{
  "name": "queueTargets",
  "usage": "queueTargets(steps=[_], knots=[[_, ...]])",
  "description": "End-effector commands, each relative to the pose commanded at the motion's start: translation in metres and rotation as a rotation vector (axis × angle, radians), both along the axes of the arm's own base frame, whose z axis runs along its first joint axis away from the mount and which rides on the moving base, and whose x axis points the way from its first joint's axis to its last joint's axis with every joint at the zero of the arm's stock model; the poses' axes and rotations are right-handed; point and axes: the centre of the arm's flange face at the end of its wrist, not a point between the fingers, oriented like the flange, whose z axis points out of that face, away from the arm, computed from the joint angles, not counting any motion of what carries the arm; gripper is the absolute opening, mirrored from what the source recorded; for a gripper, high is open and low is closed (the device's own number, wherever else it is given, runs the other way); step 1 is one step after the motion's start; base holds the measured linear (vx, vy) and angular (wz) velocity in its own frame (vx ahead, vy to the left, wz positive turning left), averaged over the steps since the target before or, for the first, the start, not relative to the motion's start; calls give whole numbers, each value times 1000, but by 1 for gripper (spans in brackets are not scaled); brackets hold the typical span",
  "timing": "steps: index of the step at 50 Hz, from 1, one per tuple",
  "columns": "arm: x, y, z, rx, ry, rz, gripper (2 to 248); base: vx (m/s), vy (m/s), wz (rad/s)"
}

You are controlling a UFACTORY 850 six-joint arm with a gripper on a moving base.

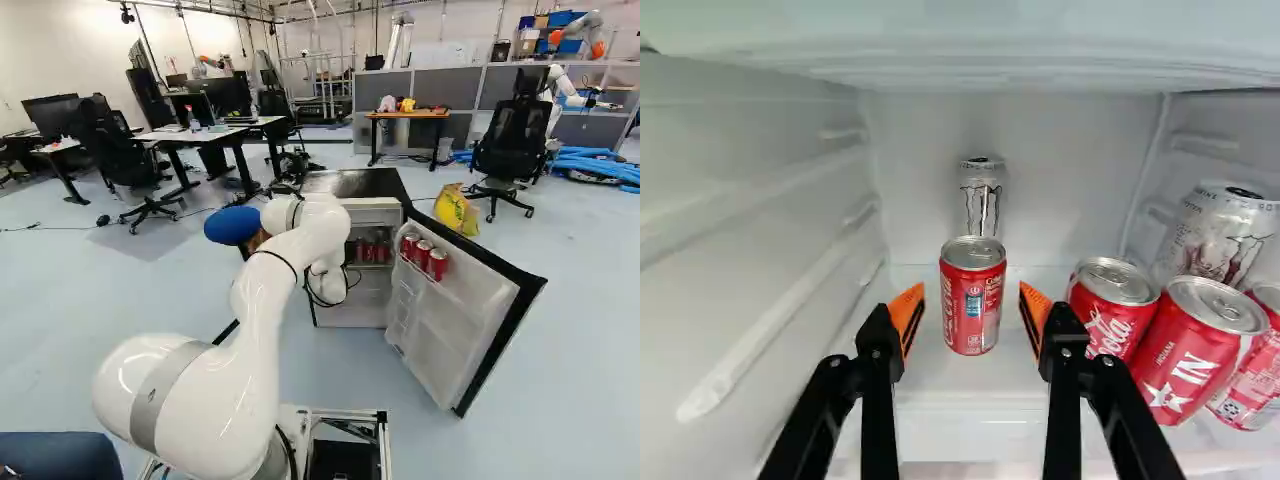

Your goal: Grab a drink from the fridge

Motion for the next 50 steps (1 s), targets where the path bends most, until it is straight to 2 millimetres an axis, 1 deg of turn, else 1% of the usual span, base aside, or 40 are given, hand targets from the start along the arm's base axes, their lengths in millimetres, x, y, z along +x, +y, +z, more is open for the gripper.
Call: queueTargets(steps=[40, 50], knots=[[27, -1, -16, -14, -33, 6, 150, 0, 0, 0], [28, -1, -17, -14, -35, 6, 150, 0, 0, 0]])
